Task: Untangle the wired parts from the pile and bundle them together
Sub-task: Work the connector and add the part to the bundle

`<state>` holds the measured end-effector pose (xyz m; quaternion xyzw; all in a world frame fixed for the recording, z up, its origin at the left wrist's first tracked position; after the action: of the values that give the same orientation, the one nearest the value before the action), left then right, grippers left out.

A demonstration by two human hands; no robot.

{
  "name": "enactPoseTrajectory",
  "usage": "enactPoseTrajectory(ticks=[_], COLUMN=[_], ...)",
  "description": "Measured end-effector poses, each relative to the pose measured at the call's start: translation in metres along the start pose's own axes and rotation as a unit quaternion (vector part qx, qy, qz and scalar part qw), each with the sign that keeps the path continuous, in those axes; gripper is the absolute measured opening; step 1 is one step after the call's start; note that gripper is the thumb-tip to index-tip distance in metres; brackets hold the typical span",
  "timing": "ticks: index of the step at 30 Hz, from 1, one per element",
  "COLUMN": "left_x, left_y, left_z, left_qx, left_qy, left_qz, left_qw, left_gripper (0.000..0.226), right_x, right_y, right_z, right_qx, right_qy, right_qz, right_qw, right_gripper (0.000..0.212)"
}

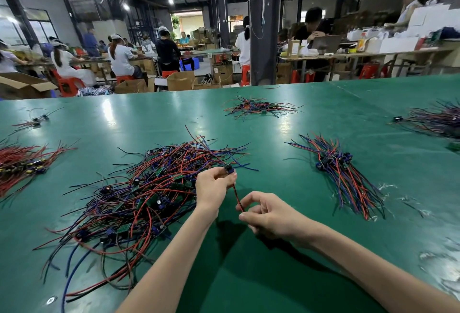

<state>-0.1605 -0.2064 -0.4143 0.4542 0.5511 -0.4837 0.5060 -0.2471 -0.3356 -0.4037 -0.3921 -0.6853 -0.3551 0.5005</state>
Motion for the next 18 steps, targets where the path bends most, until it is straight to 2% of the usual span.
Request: enactPoseTrajectory(ticks=[8,18], left_x=[-0.0029,-0.0011], left_y=[0.0005,0.0061], left_z=[-0.0048,-0.0093], left_qx=[-0.031,-0.065], left_qy=[0.022,0.04], left_qz=[0.015,0.028], left_qw=[0.999,0.997], left_gripper=[0.014,0.015], right_x=[0.0043,-0.0031], right_y=[-0.0017,0.0], right_z=[-0.0007,-0.0037], right_qx=[0.016,-0.034], right_qy=[-0.021,0.033], right_qz=[0.016,0.064], right_qw=[1.0,0.997], right_gripper=[0.016,0.021])
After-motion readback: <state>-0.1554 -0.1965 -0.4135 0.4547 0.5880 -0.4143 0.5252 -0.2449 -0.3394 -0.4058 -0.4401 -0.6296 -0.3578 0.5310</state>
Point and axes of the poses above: each hand's wrist, its own y-axis towards the middle knuckle, its own z-axis out of the palm, x = y × z, the point moved 4 cm from there along y, towards the middle knuckle, and after that the axes turned 10 degrees about -z, right-handed, at the moved point
